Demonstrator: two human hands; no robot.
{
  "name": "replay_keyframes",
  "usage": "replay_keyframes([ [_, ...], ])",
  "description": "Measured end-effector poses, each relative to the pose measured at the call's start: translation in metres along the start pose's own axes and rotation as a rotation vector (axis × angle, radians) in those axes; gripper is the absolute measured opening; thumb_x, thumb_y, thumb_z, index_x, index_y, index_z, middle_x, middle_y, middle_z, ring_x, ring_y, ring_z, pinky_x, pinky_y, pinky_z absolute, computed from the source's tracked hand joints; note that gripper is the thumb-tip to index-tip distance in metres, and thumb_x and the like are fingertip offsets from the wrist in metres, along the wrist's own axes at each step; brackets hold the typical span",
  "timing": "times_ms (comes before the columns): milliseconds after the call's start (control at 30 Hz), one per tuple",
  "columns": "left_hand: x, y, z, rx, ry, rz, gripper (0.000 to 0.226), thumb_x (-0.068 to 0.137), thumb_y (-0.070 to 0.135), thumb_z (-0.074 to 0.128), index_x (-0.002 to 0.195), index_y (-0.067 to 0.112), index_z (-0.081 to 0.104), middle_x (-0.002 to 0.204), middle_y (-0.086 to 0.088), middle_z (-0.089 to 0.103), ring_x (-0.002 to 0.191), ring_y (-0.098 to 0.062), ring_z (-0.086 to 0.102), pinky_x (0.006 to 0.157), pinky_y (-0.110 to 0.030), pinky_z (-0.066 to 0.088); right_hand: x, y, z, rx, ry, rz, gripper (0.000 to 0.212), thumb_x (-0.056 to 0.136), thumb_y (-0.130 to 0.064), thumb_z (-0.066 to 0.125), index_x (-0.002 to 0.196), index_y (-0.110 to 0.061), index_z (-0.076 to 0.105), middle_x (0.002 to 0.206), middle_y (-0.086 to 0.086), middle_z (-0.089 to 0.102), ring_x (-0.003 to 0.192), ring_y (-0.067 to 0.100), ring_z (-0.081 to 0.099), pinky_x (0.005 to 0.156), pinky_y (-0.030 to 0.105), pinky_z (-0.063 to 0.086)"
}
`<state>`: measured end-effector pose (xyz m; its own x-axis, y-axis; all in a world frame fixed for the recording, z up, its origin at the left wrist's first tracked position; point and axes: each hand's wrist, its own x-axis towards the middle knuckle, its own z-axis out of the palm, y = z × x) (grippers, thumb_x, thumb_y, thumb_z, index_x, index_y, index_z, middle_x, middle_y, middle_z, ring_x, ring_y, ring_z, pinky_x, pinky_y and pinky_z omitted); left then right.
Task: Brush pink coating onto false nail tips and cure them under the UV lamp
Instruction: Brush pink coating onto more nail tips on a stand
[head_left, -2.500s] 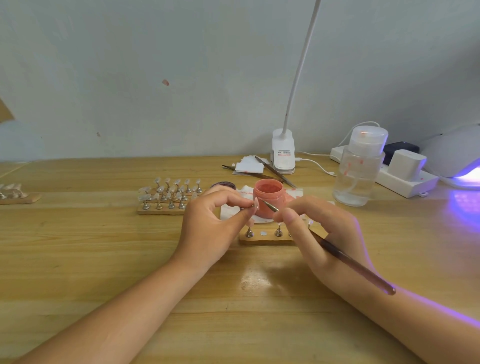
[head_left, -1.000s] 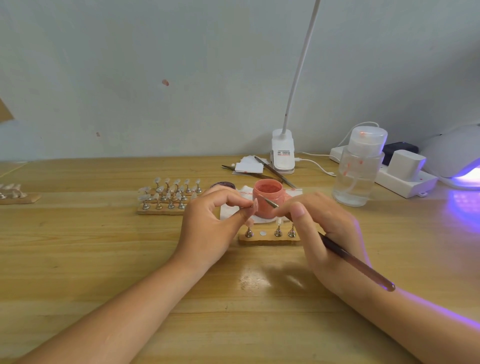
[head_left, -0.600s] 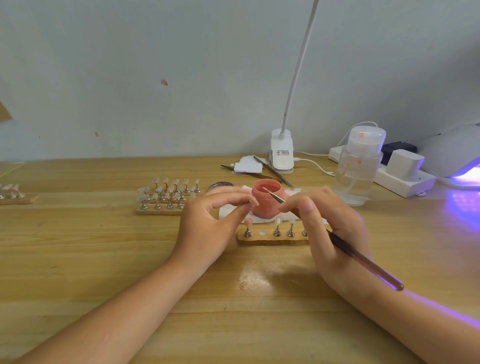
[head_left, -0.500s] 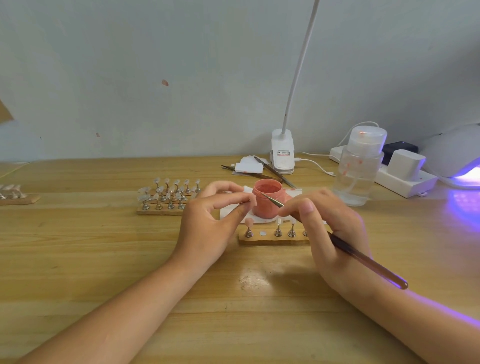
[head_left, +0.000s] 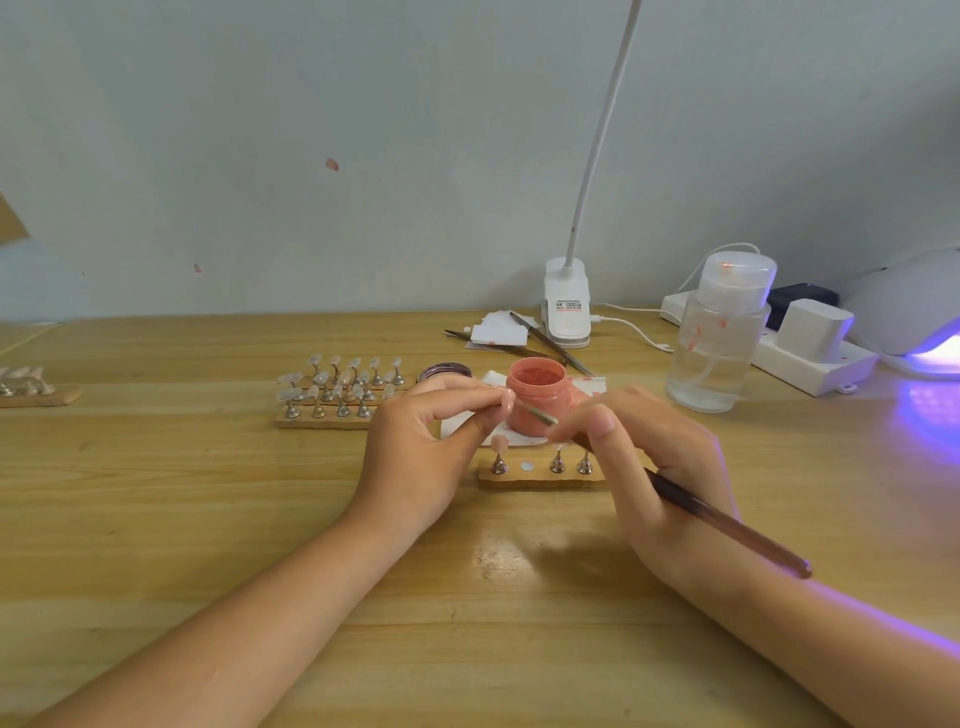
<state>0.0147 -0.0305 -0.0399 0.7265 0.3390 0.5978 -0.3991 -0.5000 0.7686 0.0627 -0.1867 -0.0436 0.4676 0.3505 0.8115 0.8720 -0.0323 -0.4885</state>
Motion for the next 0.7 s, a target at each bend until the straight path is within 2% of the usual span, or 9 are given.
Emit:
replay_keyframes([
  [67,-0.0002,-0.0002,0.0001,0.01,-0.003,0.003,0.024,0.075,0.006,0.069,0.081,0.028,0.069,0.08,0.017,0.064,0.082,0.012,0.058,0.074,0.0,0.037,0.0007,0.0006,0.0005,-0.023,-0.014,0.005,0.035,0.092,-0.026,0.041,0.082,-0.01,0.071,0.084,-0.009,0.068,0.082,0.008,0.061,0.075,0.028,0.045],
  [200,0.0001,-0.0003,0.0001,0.009,0.02,0.0,0.025,0.074,0.004,0.07,0.082,0.028,0.069,0.078,0.018,0.064,0.081,0.014,0.058,0.073,0.0,0.037,-0.0019,0.0001,-0.0013,-0.005,-0.049,0.009,0.05,0.096,-0.038,0.034,0.069,-0.013,0.067,0.068,-0.01,0.061,0.068,0.003,0.054,0.071,0.021,0.038],
  [300,0.0005,0.0008,0.0003,0.005,0.01,0.012,0.024,0.073,0.005,0.07,0.082,0.027,0.068,0.079,0.017,0.064,0.08,0.013,0.058,0.073,0.0,0.037,-0.0008,-0.0024,-0.0013,-0.004,-0.004,0.017,0.039,0.093,-0.028,0.038,0.075,-0.009,0.068,0.076,-0.016,0.061,0.073,0.003,0.055,0.07,0.022,0.04],
  [400,0.0006,0.0012,0.0002,-0.008,0.009,0.012,0.023,0.073,0.005,0.07,0.081,0.026,0.069,0.074,0.019,0.066,0.079,0.012,0.059,0.073,-0.001,0.038,0.0006,-0.0028,-0.0007,0.016,-0.051,0.052,0.035,0.092,-0.03,0.039,0.074,-0.017,0.066,0.078,-0.024,0.058,0.075,-0.003,0.056,0.071,0.016,0.039],
  [467,0.0008,0.0016,0.0002,-0.015,0.009,-0.001,0.022,0.072,0.006,0.071,0.076,0.028,0.07,0.07,0.024,0.066,0.079,0.011,0.06,0.074,-0.001,0.038,-0.0009,-0.0028,-0.0017,0.044,-0.067,0.036,0.039,0.094,-0.037,0.036,0.07,-0.023,0.063,0.07,-0.02,0.057,0.069,-0.001,0.055,0.069,0.02,0.039],
  [600,0.0006,0.0031,-0.0001,-0.01,-0.011,0.01,0.022,0.073,0.004,0.071,0.071,0.026,0.07,0.067,0.026,0.066,0.079,0.01,0.06,0.074,-0.002,0.038,-0.0017,-0.0012,-0.0016,0.114,0.036,0.057,0.053,0.095,-0.049,0.03,0.075,-0.014,0.066,0.072,-0.008,0.066,0.065,0.009,0.06,0.066,0.032,0.047],
  [700,-0.0002,0.0053,-0.0001,-0.034,-0.029,0.013,0.017,0.073,0.006,0.071,0.069,0.022,0.071,0.064,0.015,0.068,0.08,0.007,0.061,0.076,-0.003,0.038,0.0003,-0.0027,-0.0019,0.224,0.091,0.074,0.044,0.095,-0.051,0.031,0.081,-0.023,0.062,0.073,-0.006,0.069,0.06,0.009,0.062,0.063,0.02,0.048],
])
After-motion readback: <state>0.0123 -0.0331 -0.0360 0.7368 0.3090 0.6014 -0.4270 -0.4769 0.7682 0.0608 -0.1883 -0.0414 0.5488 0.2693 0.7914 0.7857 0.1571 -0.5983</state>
